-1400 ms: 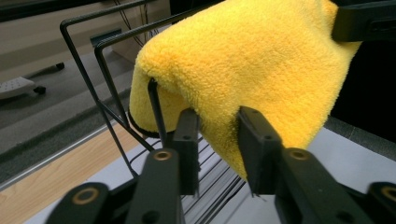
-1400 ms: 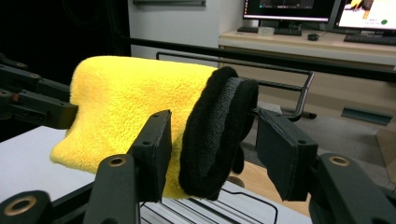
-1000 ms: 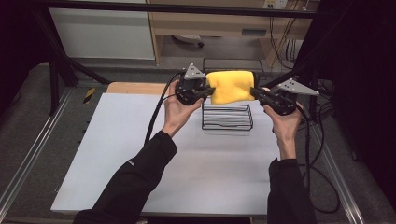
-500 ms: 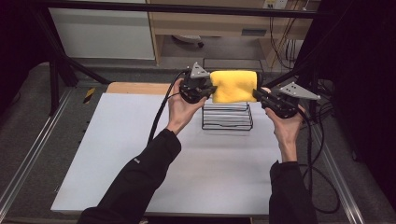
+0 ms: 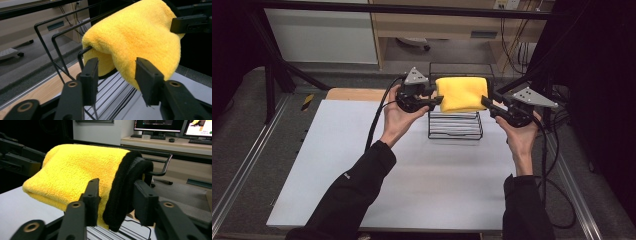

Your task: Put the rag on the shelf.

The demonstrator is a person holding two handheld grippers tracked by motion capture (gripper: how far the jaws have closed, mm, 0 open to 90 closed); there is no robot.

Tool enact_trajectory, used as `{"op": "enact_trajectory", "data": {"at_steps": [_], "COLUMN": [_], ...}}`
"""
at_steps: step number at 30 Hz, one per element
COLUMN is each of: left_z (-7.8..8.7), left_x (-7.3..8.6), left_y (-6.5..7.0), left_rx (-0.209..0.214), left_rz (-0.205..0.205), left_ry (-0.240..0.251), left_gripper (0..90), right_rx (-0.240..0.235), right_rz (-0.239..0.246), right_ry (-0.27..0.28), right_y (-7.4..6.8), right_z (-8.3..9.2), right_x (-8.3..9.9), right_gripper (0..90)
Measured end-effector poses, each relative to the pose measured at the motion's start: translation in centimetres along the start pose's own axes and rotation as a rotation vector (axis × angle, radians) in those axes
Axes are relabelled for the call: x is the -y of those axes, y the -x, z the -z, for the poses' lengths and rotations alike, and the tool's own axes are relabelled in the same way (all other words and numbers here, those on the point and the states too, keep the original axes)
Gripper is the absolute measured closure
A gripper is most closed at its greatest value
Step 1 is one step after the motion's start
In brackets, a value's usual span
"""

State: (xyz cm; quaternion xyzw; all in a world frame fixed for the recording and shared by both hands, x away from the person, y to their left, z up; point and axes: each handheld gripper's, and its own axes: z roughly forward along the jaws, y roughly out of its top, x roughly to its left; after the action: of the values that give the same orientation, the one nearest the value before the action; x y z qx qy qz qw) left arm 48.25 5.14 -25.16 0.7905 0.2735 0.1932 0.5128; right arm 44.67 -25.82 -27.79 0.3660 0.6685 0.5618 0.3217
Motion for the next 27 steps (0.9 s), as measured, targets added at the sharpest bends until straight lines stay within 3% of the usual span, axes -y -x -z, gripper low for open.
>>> {"op": "enact_trajectory", "data": {"at_steps": [10,19,27], "left_z": [2.2,4.6,7.9], "left_x": [1.7,5.4,9.7], "left_y": [-0.6,-1.5,-2.5], "left_rx": [0.003,0.003,-0.028], "left_rz": [0.003,0.03,0.064], "left_ry": [-0.038,-0.085,-0.118], "left_gripper": [33.0,20.7,15.4], "right_rx": [0.033,0.015,-0.003], "right_rz": [-0.002,-0.022,-0.009], "right_ry": [-0.01,-0.05,-0.083], "right_y": [-0.6,-1.8,-3.5], "right_z": [0.7,1.3,1.8], "right_x": [-1.0,-0.9,-0.2], "right_gripper": [33.9,12.1,4.5]}}
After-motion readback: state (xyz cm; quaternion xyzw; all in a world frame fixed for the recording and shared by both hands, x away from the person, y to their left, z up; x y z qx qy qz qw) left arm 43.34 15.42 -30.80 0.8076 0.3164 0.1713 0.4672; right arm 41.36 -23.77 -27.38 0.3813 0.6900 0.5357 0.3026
